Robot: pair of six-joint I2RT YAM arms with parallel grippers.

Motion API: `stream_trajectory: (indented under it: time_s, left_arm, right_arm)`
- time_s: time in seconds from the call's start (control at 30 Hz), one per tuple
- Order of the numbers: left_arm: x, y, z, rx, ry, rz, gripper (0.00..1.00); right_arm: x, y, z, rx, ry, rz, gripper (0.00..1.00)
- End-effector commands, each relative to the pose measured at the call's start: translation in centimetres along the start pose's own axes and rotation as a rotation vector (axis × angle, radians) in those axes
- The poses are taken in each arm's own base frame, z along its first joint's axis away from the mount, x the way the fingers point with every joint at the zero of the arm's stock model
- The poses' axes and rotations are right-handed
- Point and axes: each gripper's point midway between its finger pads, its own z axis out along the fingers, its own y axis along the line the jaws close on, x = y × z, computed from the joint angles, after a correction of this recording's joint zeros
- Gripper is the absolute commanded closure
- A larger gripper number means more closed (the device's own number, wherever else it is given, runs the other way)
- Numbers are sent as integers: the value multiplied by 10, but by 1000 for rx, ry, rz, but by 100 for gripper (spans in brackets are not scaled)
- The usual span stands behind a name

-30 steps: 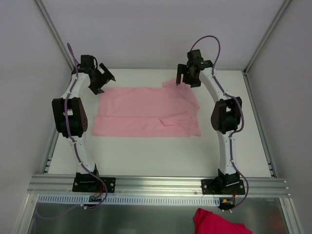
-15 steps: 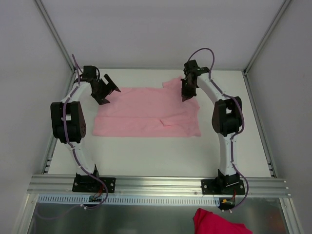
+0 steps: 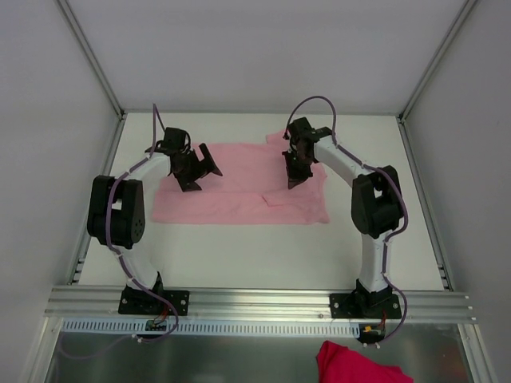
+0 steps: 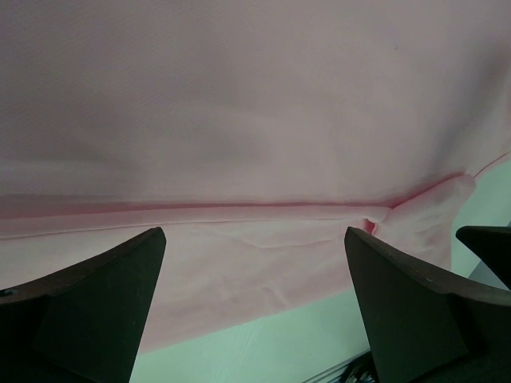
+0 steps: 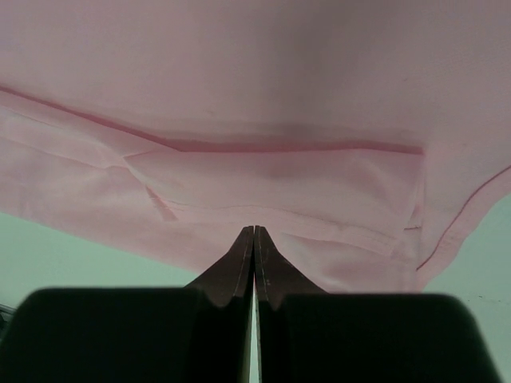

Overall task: Fold and stack the t-shirts
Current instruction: Fold the flattened tshirt in 1/3 of the way

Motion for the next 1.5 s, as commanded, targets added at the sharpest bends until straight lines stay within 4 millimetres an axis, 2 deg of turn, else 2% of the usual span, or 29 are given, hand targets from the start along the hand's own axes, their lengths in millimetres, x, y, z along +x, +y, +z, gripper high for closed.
stream_trajectory:
  time_s: [0.0,0.03,0.07,0.1,0.13,0.2,0.27,0.3,0.67,0.9,1.17,1.3,1.47]
  left_arm:
    - [5,2,2,12,-8,45,2]
    - [8,3,3,7,-6,46,4]
    - [12,7,5,-3,-1,46,12]
    - [14,8,5,-8,4,45,24]
    - [15,10,5,-14,3,45,41]
    - [16,14,5,-36,-3,55,67]
    - [18,16,5,-53,2,61,85]
    - [19,17,4,-59,2,63,100]
    - [36,32,8,-92,23,57,100]
    - [53,43,15,-135,60,47,100]
    - [78,56,16,-188,95,21,100]
    - [87,64,9,-241,108,13,100]
    - [101,77,-14,-361,120,0,100]
  right_arm:
    - [8,15,-4,-69,-25,-32,99]
    - [18,15,4,-72,-3,-35,99]
    - [19,17,9,-79,-8,-43,99]
    - [23,22,13,-90,-4,-55,99]
    - [26,23,17,-91,2,-60,99]
    - [33,27,25,-99,11,-78,99]
    - [37,29,28,-94,21,-88,99]
    - [37,30,29,-93,19,-95,99]
    - [33,33,33,-109,-10,-94,99]
    - [49,31,47,-88,35,-99,99]
    - [67,34,44,-69,55,-113,99]
    - [76,30,40,-50,68,-115,99]
    - [90,25,31,-5,88,-137,99]
